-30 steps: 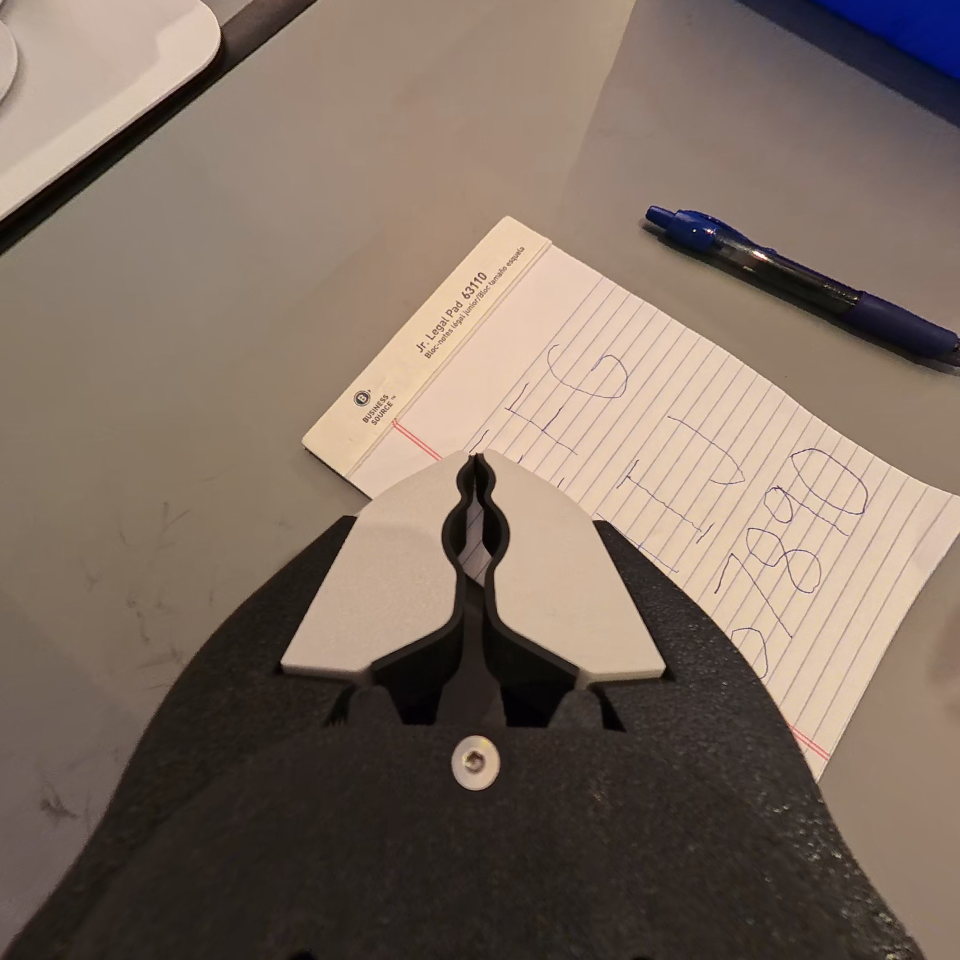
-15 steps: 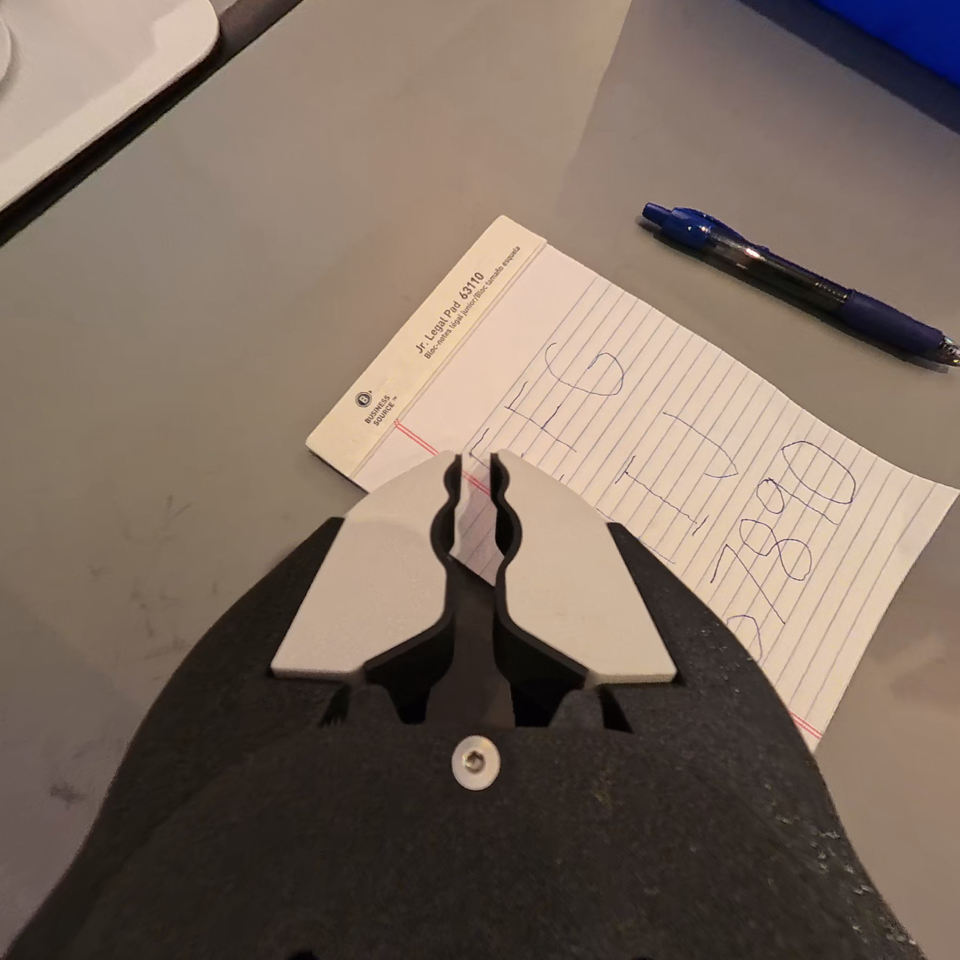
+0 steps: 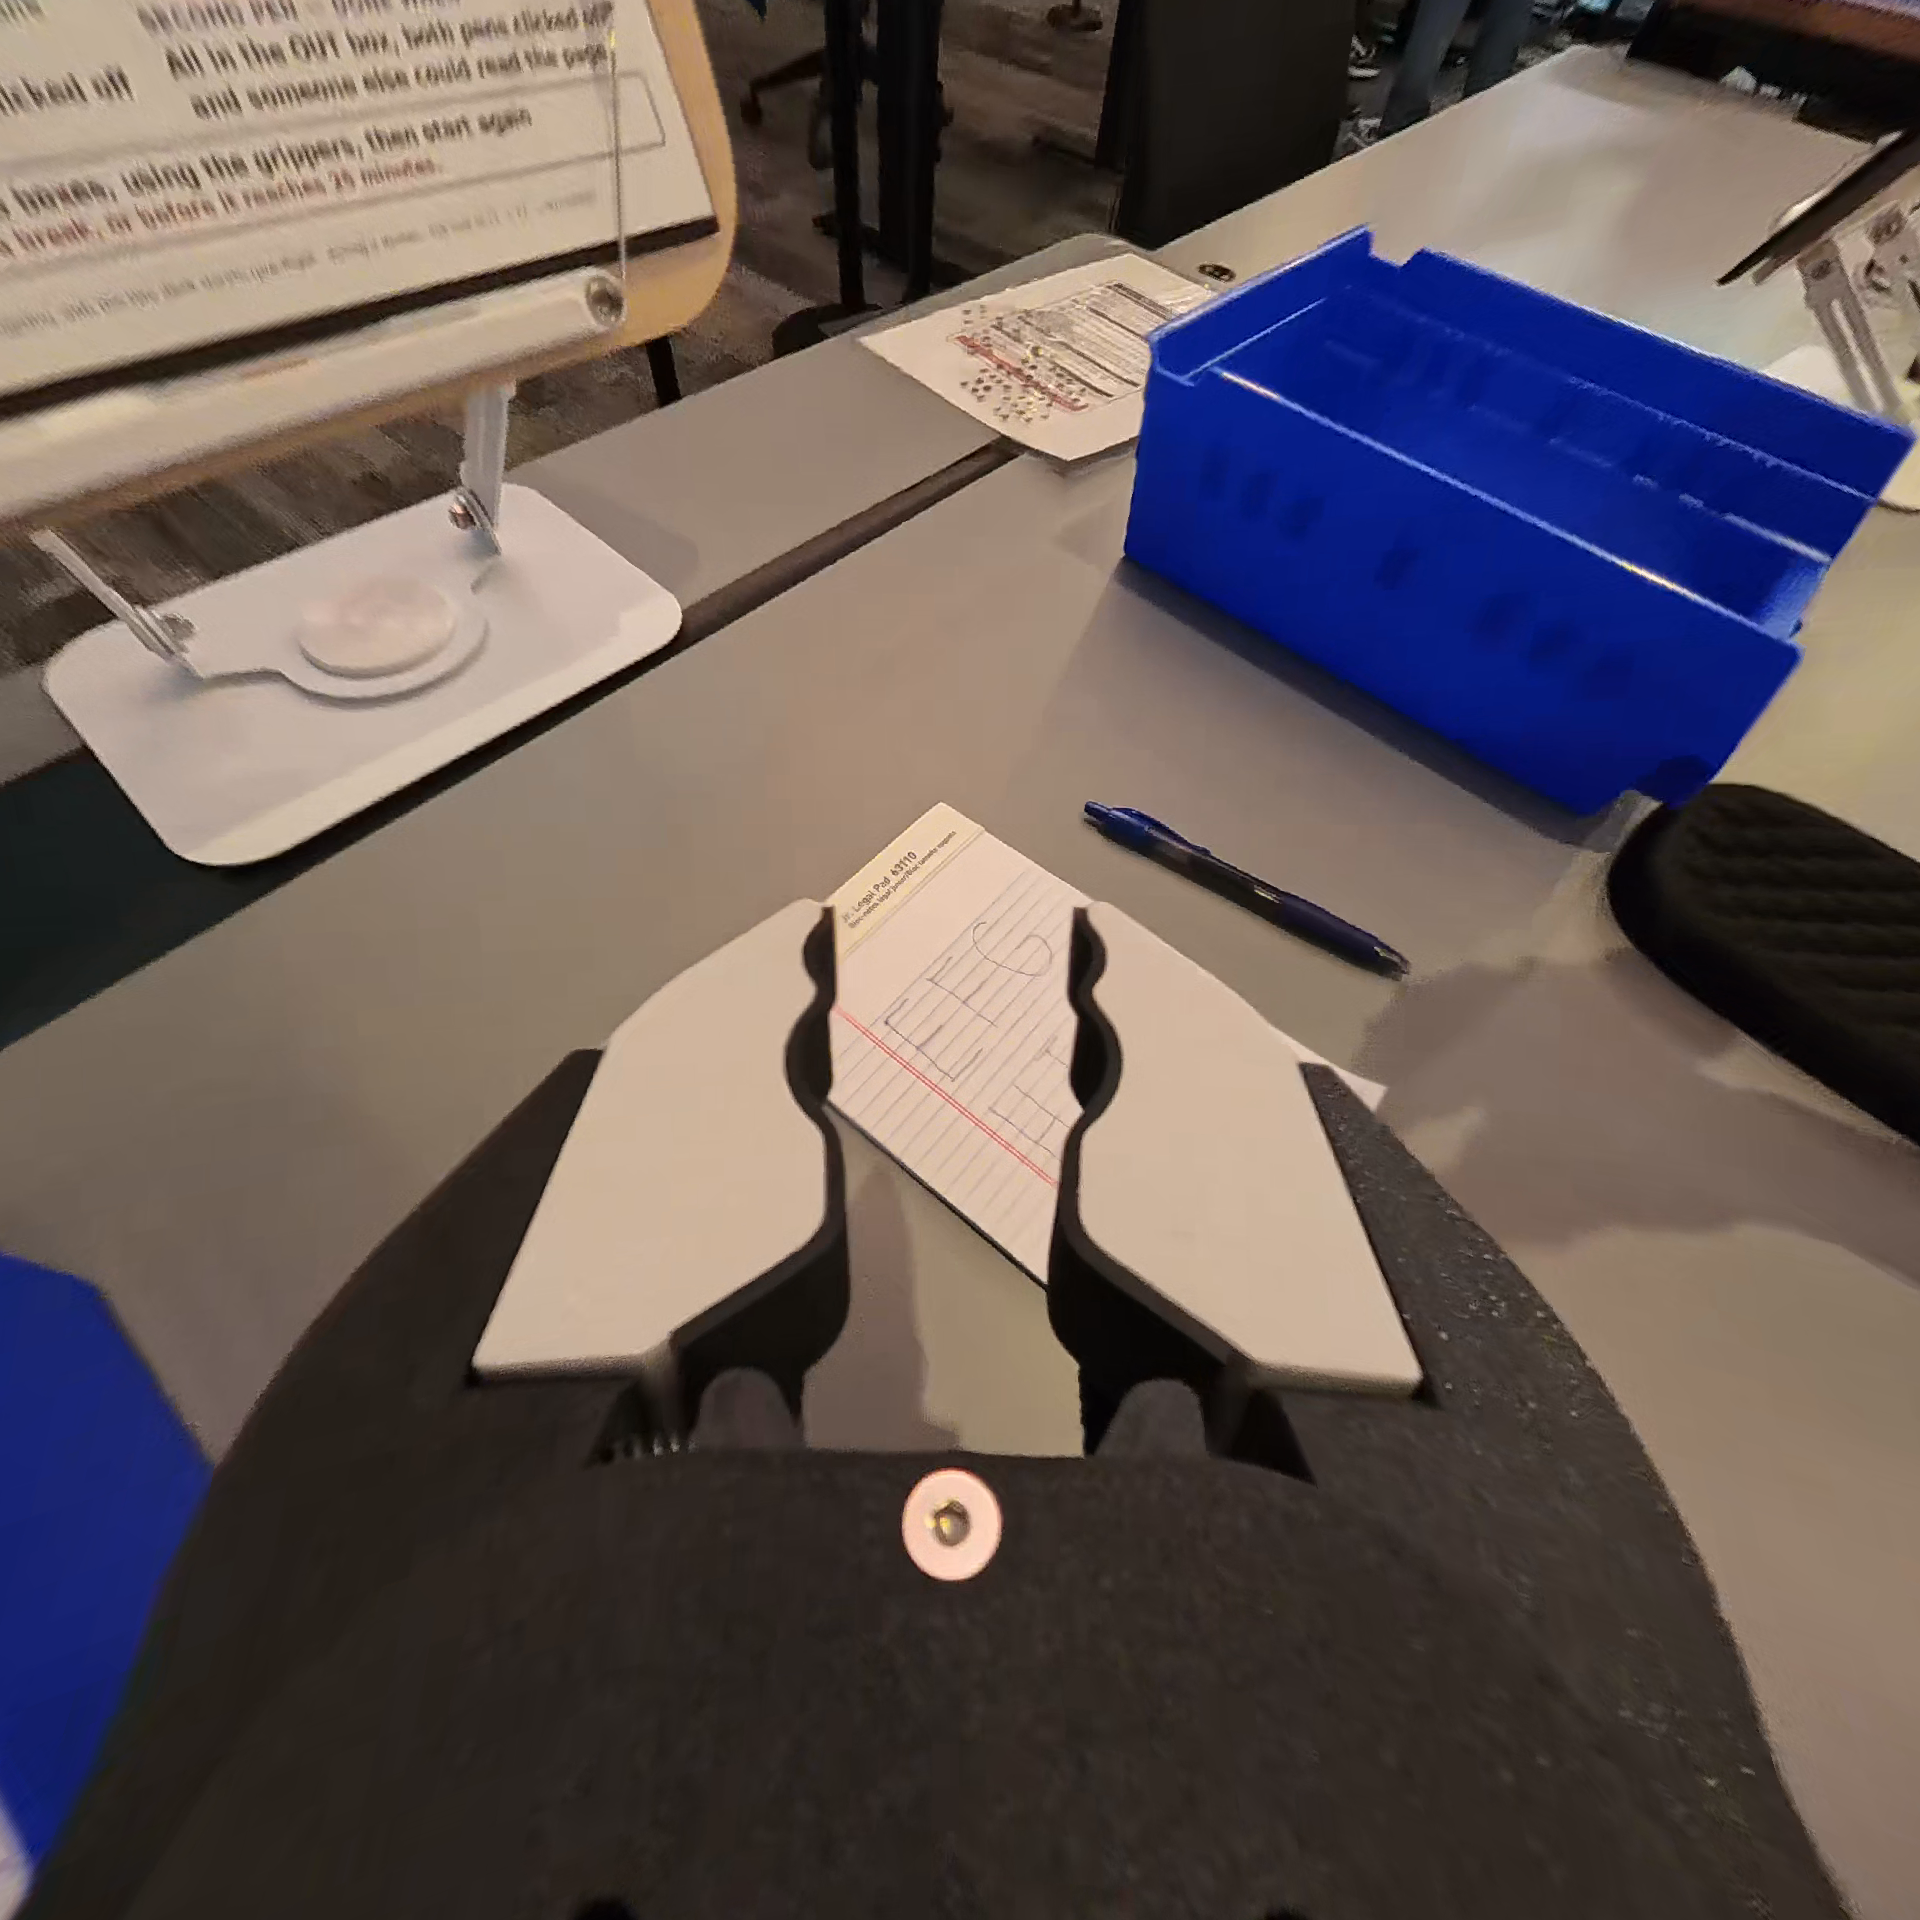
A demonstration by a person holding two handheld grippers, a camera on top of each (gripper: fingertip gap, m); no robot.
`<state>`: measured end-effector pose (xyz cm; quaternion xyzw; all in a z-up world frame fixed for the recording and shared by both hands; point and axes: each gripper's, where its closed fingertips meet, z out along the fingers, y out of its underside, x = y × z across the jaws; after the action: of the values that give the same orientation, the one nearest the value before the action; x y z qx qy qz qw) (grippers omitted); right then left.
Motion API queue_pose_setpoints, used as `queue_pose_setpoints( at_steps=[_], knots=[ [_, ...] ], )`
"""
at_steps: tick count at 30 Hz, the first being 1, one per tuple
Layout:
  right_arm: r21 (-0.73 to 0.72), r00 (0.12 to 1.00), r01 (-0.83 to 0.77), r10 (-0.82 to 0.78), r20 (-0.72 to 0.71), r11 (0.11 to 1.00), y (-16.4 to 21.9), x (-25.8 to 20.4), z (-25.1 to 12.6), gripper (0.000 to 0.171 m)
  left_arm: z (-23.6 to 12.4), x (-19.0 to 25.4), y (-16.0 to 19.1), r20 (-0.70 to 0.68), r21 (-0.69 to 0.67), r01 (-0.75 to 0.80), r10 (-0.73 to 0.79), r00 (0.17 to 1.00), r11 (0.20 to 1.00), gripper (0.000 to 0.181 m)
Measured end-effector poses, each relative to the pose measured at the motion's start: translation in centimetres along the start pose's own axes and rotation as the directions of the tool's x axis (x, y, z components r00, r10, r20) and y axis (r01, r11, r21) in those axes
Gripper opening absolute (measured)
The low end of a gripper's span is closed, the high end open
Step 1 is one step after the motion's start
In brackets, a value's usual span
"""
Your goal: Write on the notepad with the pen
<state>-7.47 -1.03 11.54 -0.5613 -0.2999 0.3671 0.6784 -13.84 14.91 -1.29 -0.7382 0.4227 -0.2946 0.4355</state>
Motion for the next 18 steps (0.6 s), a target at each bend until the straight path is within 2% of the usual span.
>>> queue_pose_setpoints(
  at_steps=[4,9,13,18],
  knots=[
    [-0.005,0.998,-0.024,0.025,0.061,1.0,0.3,1.0,0.4,0.004,-3.0,1.6,-1.3,0.041,0.013,-0.085,0.084,0.996,0.996,0.056],
    [-0.023,0.989,-0.051,0.054,0.14,0.998,0.8,2.8,1.5,0.004,-5.8,4.2,-3.2,0.046,0.034,-0.151,0.15,0.988,0.988,0.061],
    [-0.055,0.978,0.008,0.003,0.209,0.998,0.5,3.7,3.0,0.004,-7.8,6.1,-5.1,0.052,0.058,-0.194,0.191,0.98,0.979,0.056],
    [-0.153,0.96,0.136,-0.092,0.264,0.979,1.2,4.7,5.4,0.004,-9.6,8.2,-7.4,0.032,0.116,-0.199,0.196,0.98,0.973,0.039]
  ],
)
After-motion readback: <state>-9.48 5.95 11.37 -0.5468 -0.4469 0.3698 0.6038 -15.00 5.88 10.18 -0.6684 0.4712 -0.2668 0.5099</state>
